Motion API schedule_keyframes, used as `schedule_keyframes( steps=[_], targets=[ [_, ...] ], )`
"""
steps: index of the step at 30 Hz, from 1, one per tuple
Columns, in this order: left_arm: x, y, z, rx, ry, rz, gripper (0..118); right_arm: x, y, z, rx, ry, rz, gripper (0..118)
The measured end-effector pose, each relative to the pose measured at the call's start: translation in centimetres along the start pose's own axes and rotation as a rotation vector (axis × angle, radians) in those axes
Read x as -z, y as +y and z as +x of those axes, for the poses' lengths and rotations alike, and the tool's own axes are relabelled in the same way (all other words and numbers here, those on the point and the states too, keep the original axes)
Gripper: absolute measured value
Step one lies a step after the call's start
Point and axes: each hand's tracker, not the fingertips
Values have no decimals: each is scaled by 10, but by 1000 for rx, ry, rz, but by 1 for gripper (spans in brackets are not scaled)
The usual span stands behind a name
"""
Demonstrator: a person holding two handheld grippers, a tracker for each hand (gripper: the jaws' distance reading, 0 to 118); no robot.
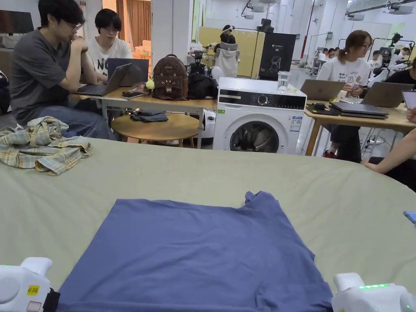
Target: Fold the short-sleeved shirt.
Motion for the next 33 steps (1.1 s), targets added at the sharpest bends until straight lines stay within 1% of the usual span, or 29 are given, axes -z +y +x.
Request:
schedule_keyframes(
  steps=[3,5,6,7,8,9,10,11,13,16,17,18,19,20,21,22,23,24,25,26,29,33],
  targets=[
    [6,2,-3,-29,-6,-14,0,8,-2,-3,-6,5,-14,0],
    [5,6,-3,-30,-7,-18,0,7,-1,-6,-12,-7,-12,4],
    [4,7,-4,-36,-9,-27,0,4,0,-8,-13,-14,-6,14],
    [1,9,-5,-42,-10,-31,3,-2,2,-9,0,-28,7,29],
    [-3,11,-3,-52,-2,-27,12,-8,3,-11,15,-39,35,38],
    [-10,12,0,-57,13,0,27,-19,6,-12,32,-30,86,39],
    [-16,12,3,-54,20,44,32,-28,10,-13,53,-8,132,42],
    [-22,14,8,-51,16,80,32,-35,13,-16,75,1,165,44],
    [-34,20,19,-53,9,159,32,-50,21,-25,111,19,252,44],
    [-49,20,43,-24,-9,297,32,-65,26,-44,147,76,379,42],
    [-52,20,51,-14,-11,330,32,-69,27,-50,161,87,415,37],
    [-55,16,60,-3,-15,381,32,-71,27,-58,159,95,451,37],
    [-58,13,69,2,-11,424,32,-74,26,-65,165,96,484,33],
    [-60,10,76,4,-8,459,32,-75,25,-72,162,94,503,24],
    [-62,6,84,0,-2,500,32,-76,25,-78,158,96,516,6],
    [-64,2,91,-7,4,529,31,-77,23,-84,153,91,530,1],
    [-64,0,95,-14,6,537,23,-77,23,-88,149,85,530,0],
    [-64,-1,100,-13,14,538,4,-77,22,-92,154,79,538,0],
    [-64,-2,105,-9,22,537,0,-76,21,-94,156,75,543,0],
    [-57,0,102,-13,56,555,0,-76,21,-95,158,74,542,0],
    [-55,0,103,25,56,504,0,-75,20,-98,175,77,529,0],
    [-51,1,89,5,83,386,0,-70,15,-100,159,79,496,0]
  ],
)
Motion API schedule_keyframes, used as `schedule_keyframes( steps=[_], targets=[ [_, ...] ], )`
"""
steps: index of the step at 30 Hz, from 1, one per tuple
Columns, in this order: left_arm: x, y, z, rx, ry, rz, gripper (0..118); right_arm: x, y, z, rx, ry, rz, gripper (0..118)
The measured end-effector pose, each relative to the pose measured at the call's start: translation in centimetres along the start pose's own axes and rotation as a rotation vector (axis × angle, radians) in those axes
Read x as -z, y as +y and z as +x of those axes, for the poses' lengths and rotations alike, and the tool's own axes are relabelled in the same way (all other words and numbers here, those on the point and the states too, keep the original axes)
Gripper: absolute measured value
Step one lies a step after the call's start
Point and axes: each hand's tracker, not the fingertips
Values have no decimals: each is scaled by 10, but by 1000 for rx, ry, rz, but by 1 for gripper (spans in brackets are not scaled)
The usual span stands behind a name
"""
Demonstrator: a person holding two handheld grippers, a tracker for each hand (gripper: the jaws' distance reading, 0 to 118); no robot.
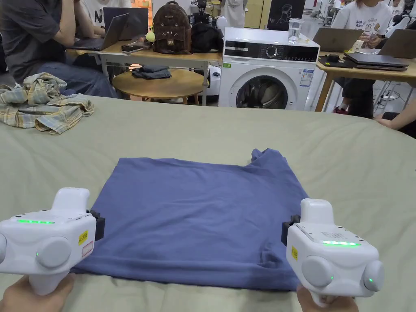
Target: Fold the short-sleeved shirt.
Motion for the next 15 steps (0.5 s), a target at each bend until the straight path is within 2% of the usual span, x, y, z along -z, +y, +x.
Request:
schedule_keyframes(
  steps=[8,9,11,12,15],
  targets=[
    [11,2,-59,-83,-10,-264,0,10,-10,0,-24,2,-76,0],
    [12,2,-64,-82,0,-298,9,10,-11,0,-26,5,-80,0],
    [19,2,-74,-86,22,-332,36,12,-11,-1,-31,8,-90,0],
    [24,1,-79,-98,19,-354,44,12,-12,-2,-37,5,-96,0],
    [46,-7,-82,-124,-14,-453,47,14,-13,-3,-47,6,-109,0]
  ],
)
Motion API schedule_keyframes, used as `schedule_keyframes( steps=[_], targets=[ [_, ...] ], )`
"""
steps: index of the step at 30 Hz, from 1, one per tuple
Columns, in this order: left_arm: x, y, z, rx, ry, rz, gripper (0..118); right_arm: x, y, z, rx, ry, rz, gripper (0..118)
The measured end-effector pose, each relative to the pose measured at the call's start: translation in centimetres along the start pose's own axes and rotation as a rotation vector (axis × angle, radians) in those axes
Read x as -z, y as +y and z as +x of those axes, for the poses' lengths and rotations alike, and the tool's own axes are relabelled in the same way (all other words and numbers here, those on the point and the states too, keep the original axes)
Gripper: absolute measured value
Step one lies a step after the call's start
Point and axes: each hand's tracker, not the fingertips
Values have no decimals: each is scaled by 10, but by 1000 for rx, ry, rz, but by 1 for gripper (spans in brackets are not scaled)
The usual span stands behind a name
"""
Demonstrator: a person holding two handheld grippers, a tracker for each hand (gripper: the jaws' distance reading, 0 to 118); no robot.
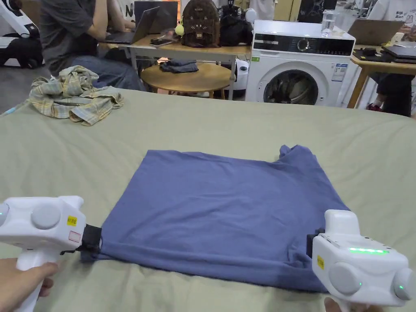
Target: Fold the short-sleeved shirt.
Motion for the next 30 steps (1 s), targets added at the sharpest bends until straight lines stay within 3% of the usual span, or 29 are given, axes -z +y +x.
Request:
schedule_keyframes(
  steps=[3,6,8,9,10,14,17,19,25,28,29,30],
  targets=[
    [27,-2,5,14,5,-62,47,2,-2,0,-2,-2,-8,0],
    [16,-6,16,-10,47,-1,46,1,-3,4,2,4,-25,0],
    [16,-9,28,74,53,10,27,0,-2,8,2,-1,-43,0],
    [17,-11,32,73,43,14,11,0,-2,11,5,-1,-51,0],
    [16,-12,34,67,36,14,3,-1,-1,15,8,6,-65,0],
    [14,-13,39,118,59,17,2,-5,7,39,21,-6,-118,1],
    [9,-13,38,126,52,26,2,-4,12,61,-9,-39,-220,34],
    [7,-14,35,122,47,33,2,0,8,74,-5,-43,-277,42],
    [7,-19,31,114,33,46,2,22,-26,95,30,-18,-439,39],
    [8,-19,30,110,28,49,2,34,-40,96,35,18,-458,21],
    [7,-19,30,112,27,49,2,33,-40,94,36,16,-439,6],
    [7,-18,29,115,27,52,2,31,-38,94,40,16,-425,6]
  ],
)
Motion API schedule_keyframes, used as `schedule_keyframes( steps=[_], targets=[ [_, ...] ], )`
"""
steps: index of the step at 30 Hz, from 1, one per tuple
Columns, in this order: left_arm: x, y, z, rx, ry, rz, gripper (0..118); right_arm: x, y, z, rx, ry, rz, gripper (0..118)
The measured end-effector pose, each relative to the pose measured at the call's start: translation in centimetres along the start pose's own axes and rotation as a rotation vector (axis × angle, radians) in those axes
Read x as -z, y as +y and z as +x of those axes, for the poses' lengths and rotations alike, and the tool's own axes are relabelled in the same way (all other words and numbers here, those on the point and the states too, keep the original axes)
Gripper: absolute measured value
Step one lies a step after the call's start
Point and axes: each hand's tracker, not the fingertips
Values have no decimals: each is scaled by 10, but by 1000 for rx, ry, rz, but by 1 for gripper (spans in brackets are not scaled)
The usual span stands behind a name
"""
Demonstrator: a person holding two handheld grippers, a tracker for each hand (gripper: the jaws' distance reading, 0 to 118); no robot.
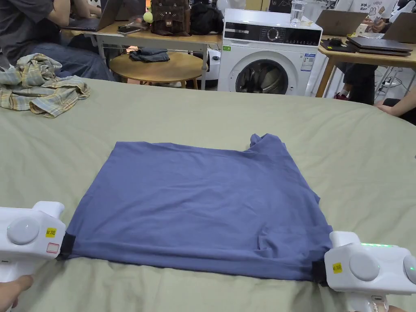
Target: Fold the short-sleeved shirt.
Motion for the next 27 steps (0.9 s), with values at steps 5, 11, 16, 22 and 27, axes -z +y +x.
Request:
schedule_keyframes(
  steps=[5,11,16,22,27],
  targets=[
    [-11,3,-2,-2,-6,43,2,-15,7,-1,-16,31,54,0],
    [-37,29,-6,-26,-46,166,2,-49,42,-3,-15,44,174,0],
    [-36,68,-9,-41,-47,210,2,-44,88,-5,-10,36,220,0],
    [-7,126,-20,-77,-59,227,2,-10,146,-6,22,32,248,0],
    [34,165,-24,-105,-63,160,2,31,183,-10,16,33,188,0]
  ],
)
